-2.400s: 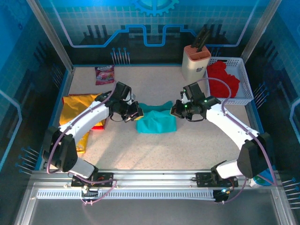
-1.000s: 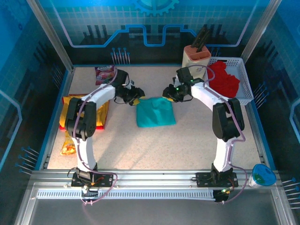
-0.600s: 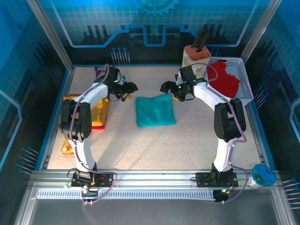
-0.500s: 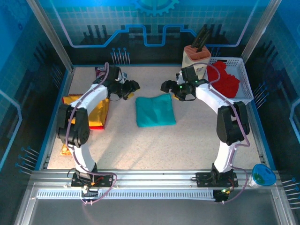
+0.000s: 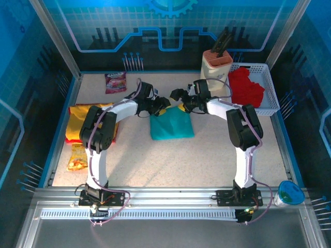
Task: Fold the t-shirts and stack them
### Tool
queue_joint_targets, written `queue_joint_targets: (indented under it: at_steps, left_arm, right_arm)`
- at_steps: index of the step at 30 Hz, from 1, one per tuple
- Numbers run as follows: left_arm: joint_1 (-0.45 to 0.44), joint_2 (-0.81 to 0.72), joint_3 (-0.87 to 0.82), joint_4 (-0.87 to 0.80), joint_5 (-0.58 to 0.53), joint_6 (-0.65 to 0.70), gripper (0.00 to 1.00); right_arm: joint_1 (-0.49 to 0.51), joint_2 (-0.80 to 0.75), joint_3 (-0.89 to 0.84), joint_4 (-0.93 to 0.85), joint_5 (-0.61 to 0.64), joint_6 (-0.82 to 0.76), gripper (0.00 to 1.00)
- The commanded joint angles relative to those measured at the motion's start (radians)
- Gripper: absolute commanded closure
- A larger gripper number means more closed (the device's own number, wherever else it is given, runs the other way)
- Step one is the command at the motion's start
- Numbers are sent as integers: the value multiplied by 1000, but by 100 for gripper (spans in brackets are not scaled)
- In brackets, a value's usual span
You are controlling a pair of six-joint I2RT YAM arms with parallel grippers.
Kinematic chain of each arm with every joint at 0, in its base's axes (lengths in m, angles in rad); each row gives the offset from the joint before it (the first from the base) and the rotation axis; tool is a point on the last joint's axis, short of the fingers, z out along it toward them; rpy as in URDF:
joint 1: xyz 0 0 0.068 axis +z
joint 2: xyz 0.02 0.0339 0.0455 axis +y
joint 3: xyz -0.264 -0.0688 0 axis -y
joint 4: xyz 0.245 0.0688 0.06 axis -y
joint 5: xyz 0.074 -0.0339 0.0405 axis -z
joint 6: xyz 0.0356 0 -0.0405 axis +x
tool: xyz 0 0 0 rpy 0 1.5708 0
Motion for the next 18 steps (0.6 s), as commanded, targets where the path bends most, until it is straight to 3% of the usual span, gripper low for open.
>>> queue_joint_targets:
  at_steps: [1,5,9,18]
  left_arm:
    - [23,45,-15,104,-17,-25,53]
    - [63,82,-69,199,11,-71,53]
    - [114,68,-125,217,23,-70,53]
    - [217,26,-213,264,78,-122,53]
  right_arm:
    - [14,77,4,114,-14,66,13]
    - [5,133,7,79,2,59,16]
    - [-2,143,27,-27,32,-13,15]
    - [-21,156,34,-70,25,-37,14]
